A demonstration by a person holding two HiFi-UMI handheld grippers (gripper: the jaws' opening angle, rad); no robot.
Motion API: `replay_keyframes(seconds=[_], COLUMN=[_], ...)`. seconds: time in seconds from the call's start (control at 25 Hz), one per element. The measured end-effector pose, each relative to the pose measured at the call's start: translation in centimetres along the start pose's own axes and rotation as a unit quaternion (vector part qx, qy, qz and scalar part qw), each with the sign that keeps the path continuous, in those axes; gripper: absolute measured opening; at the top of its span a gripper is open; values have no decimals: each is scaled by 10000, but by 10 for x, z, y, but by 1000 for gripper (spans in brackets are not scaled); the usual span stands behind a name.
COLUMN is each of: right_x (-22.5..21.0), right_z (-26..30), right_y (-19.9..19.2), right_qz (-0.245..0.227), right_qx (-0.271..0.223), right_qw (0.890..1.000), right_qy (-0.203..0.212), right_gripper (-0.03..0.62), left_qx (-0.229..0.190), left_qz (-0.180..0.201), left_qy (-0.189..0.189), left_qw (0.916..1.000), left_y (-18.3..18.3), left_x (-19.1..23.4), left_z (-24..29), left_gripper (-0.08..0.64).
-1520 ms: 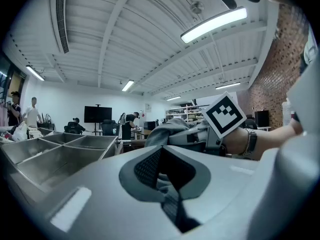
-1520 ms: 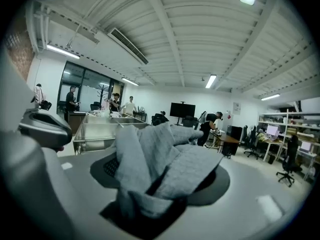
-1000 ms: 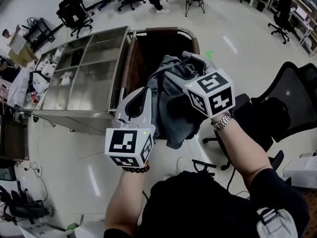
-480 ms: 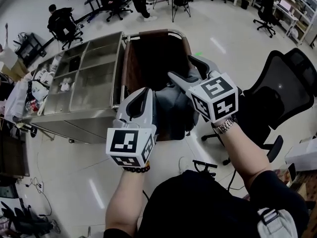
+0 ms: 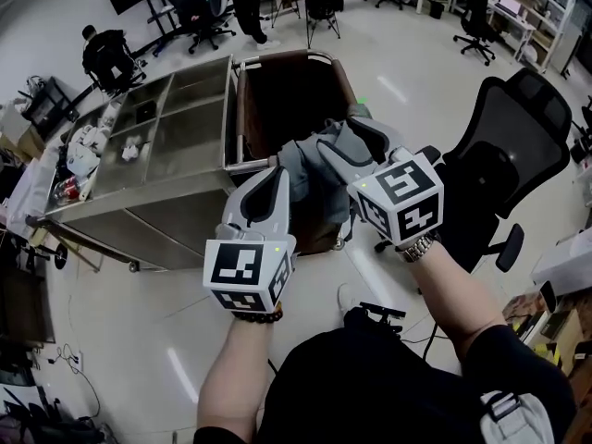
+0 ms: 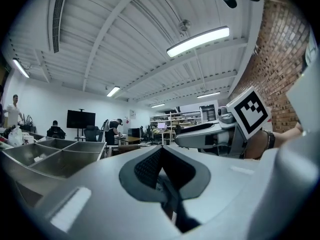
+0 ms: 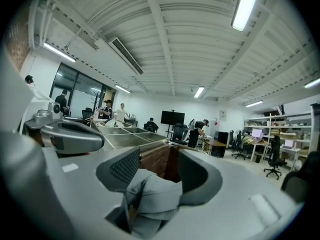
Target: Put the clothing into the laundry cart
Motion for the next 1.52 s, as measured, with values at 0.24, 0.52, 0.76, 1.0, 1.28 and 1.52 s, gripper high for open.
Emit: replay_keyframes(seconds=[0.24,0.52,0.76,1.0,1.28,1.52], right_x=[48,82,99,115,118,107], right_z=[-41,-75,-100,-120,-130,-140], right_y=[-5,-6,-6,-9,-5,-6], right_qz=[-68,-125,-165,-232,-277,-375], right_qx=[-118,-186,-199,-145,-331,-473], right_qw=[9998,9994,9991,9990,9984,9977], right_qy=[-151,-258,-349,-355,-367,-307], right_gripper=[213,202,196,179,146,101], left_qx=[-55,-111,-174,-178,-166,-130], left_qz=[37,98,168,187,199,186], left_qy=[-151,-314,-469,-556,-545,-458], left_qw=[9999,9994,9986,9981,9982,9987], left_y=[-3,2,10,15,19,22], left_x=[-21,-40,-58,-69,-73,-88], left_z=[-47,-79,-93,-105,-103,-91], left_gripper=[2,2,2,2,2,2])
Point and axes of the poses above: the fingertips, and each gripper's own axes: z forward along the fingers, x to its left, y out of its top, the point moved 8 cm from there along -z, backward along the fingers, and after that the axes turned 6 degrees about x, right-handed, at the moved point
